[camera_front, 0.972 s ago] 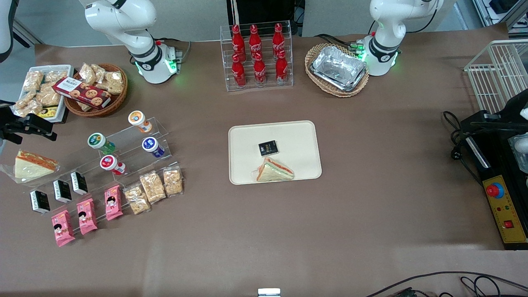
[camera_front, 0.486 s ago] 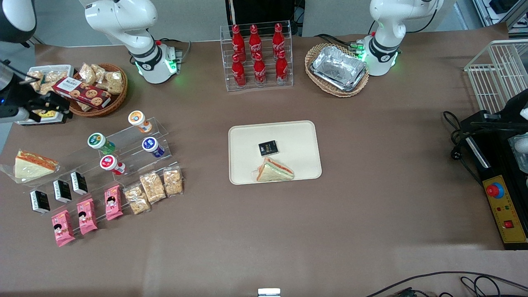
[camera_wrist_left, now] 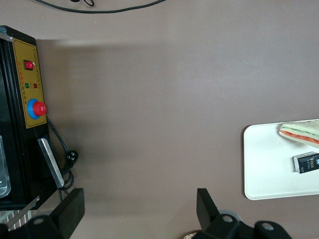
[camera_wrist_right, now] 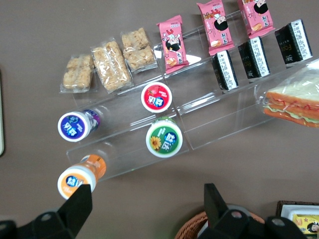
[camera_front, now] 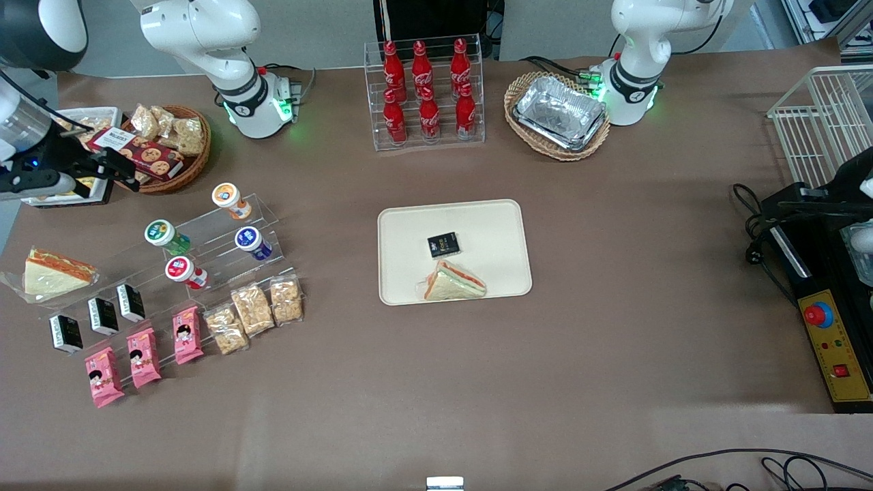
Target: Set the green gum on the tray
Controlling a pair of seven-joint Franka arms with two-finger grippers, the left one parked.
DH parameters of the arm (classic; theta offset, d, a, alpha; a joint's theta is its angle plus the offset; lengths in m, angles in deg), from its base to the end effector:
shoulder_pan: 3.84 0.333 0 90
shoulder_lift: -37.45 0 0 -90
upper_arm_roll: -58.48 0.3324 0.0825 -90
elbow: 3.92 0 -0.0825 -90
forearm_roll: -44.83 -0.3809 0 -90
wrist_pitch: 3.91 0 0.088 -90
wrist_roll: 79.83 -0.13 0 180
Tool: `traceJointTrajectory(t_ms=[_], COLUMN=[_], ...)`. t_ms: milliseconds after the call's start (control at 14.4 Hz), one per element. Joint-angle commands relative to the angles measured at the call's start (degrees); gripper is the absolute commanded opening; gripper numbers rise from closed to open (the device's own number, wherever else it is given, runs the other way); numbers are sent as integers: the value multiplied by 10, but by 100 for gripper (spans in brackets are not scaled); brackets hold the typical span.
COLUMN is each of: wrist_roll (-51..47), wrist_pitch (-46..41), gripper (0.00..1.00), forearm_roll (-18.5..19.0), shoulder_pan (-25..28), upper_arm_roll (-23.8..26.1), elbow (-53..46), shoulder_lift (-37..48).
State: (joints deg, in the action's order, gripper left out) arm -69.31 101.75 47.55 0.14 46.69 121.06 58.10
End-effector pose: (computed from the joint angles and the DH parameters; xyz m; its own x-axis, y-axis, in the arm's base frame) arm 0.4362 -0.0731 0.5271 0.9972 0.0717 0.0213 0.0722 -0.9971 -0.0227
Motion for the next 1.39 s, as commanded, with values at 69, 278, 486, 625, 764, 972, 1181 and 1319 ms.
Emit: traceJointTrajectory(t_ms=[69,278,486,625,764,972,1181,1319], wrist_roll=[-10,-10,-10,-9,-9,-9,-3,-3], wrist_pitch=[94,146,176,198,207,209,213,219], gripper=[100,100,100,100,100,100,100,98], forearm_roll=[9,9,9,9,9,9,11,18], shoulder_pan=[2,1,1,0,-1,-2,-4,-4], upper_arm_roll=[0,-2,-2,-2,-2,-2,-2,-2], elbow=[37,61,82,103,112,120,124,127], shoulder_lift=[-61,-97,-117,-114,-114,-112,-113,-113])
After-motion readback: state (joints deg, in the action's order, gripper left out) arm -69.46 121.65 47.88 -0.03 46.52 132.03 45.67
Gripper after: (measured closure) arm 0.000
